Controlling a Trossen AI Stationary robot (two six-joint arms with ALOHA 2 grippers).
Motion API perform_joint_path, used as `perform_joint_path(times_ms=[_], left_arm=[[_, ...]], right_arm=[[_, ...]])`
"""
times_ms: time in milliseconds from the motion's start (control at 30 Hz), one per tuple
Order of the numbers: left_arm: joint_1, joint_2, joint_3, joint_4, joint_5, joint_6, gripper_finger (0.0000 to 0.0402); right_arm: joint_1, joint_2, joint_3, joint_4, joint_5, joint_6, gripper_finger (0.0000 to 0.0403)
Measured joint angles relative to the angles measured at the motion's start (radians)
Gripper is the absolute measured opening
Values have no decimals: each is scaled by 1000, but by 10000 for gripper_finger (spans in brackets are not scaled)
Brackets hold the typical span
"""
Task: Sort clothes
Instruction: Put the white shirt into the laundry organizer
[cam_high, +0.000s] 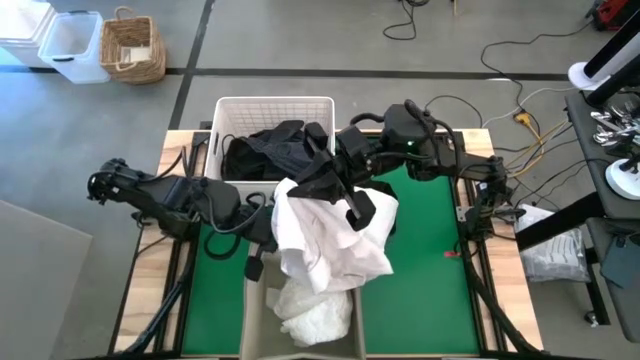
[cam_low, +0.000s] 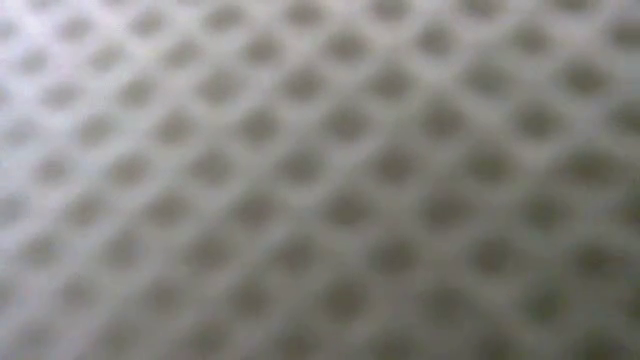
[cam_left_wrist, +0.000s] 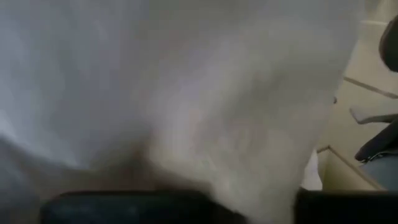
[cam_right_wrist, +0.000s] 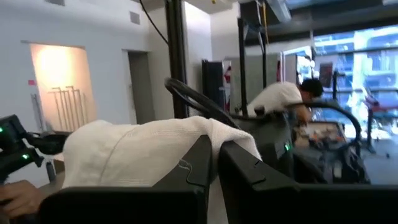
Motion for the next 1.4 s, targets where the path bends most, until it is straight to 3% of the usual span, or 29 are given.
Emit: perform_joint_path(times_ms=[167, 400, 633, 767, 1133, 1400], left_arm=[[0, -4, 0, -3, -8, -1, 11], [-2, -12, 0, -3, -8, -19, 3], [-3, -93, 0, 8, -15, -44, 1], [-3, -150, 0, 10, -50, -48, 1], [-3, -285, 0, 56, -195, -75, 0], [-3, -331, 0, 65, -353, -72, 0]], right_arm=[[1, -11, 0, -102, 59, -37, 63], [-15, -48, 0, -274, 174, -53, 162], [-38, -152, 0, -525, 285, -122, 227], [-36, -206, 0, -658, 366, -129, 239], [-28, -252, -2, -836, 425, -134, 219], [97, -171, -4, -811, 414, -439, 221]])
